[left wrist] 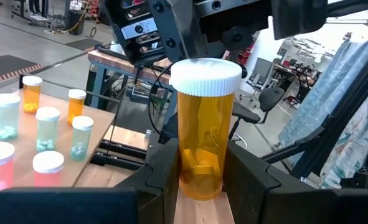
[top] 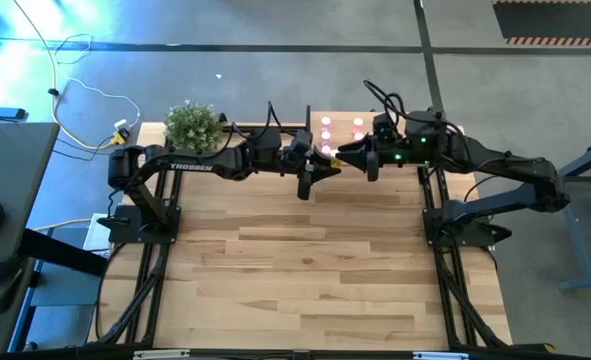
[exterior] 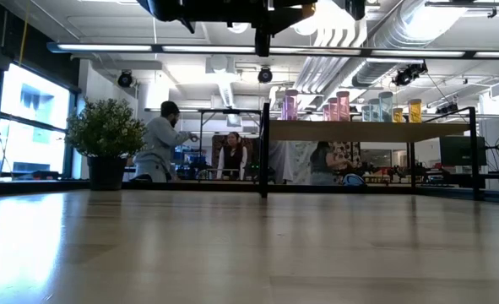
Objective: Pick and place medicine bottles onto shelf by color
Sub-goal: Put the orange pill bottle on the shelf aligned with the other orange pill bottles
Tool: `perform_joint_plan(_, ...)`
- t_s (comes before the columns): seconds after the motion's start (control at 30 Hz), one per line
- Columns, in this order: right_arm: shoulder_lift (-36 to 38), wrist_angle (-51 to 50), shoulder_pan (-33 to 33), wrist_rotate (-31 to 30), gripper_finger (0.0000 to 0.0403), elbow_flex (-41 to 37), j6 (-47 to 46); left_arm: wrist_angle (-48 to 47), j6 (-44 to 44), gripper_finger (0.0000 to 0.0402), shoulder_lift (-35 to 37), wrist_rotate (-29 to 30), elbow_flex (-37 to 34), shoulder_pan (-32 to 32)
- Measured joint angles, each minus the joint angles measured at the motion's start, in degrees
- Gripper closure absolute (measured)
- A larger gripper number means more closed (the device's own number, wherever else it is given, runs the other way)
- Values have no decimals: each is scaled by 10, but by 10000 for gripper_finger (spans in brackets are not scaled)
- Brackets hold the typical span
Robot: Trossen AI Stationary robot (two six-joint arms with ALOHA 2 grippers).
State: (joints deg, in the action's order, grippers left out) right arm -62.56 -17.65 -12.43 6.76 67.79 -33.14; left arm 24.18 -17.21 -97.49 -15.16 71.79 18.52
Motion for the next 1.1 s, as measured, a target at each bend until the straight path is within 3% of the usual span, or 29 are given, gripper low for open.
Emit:
perform_joint_plan(0.43,14,-11,-23,11,239,0,125,-6,9,307,1,-27,1,0)
perform_joint_plan(0.7,14,-30,-22,57,224,0,152,-8,72,307,1,-29,1,-7)
perform_joint_plan(1.1,5,-27,-7,59,223,0,227,-58,99,307,1,-22,0,-18)
